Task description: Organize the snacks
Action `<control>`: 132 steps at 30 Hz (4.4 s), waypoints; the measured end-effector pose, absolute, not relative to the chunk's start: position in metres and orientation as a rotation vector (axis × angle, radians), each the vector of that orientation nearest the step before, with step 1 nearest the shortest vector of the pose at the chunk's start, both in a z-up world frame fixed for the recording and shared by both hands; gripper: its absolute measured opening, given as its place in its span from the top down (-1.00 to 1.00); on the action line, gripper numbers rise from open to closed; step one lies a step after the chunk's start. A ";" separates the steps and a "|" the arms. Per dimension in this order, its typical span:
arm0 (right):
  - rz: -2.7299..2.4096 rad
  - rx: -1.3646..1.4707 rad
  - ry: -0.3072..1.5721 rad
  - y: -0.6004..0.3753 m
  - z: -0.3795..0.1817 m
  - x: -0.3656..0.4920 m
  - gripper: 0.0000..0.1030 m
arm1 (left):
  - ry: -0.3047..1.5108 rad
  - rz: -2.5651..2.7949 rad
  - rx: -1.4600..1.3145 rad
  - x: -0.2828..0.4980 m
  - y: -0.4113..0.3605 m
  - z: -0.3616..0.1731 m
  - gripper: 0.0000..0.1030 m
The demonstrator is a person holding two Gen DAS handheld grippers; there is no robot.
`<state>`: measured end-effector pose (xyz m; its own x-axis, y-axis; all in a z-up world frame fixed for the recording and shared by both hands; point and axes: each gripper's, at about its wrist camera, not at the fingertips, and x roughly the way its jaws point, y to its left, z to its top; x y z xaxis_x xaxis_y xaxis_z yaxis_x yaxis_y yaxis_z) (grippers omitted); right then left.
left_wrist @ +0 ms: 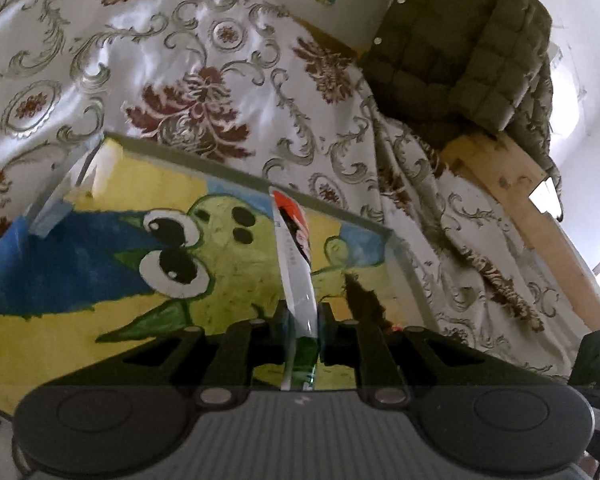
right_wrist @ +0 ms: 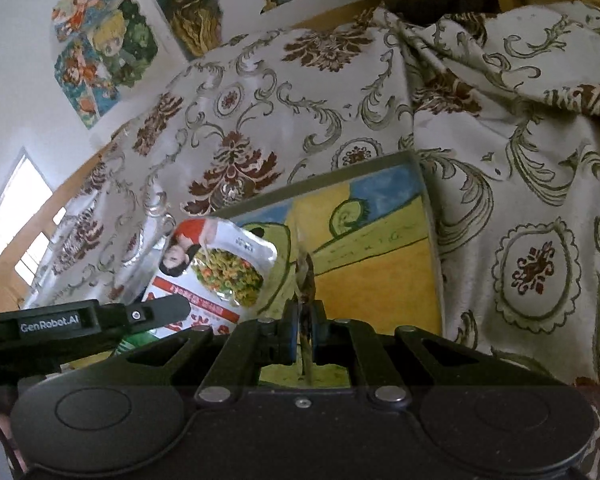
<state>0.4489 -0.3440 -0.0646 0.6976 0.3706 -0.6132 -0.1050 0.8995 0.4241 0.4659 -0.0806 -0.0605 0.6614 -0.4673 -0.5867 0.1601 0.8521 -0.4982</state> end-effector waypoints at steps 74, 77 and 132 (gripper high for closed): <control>0.089 0.037 0.541 -0.294 0.007 0.055 -0.99 | 0.598 -0.012 -0.140 0.067 -0.037 -0.009 -1.00; 0.090 0.045 0.558 -0.294 0.002 0.055 -0.99 | 0.601 -0.010 -0.138 0.066 -0.037 -0.009 -1.00; 0.246 -0.149 0.642 -0.273 -0.091 0.196 -0.33 | 0.896 -0.364 0.049 0.279 -0.121 -0.054 -0.26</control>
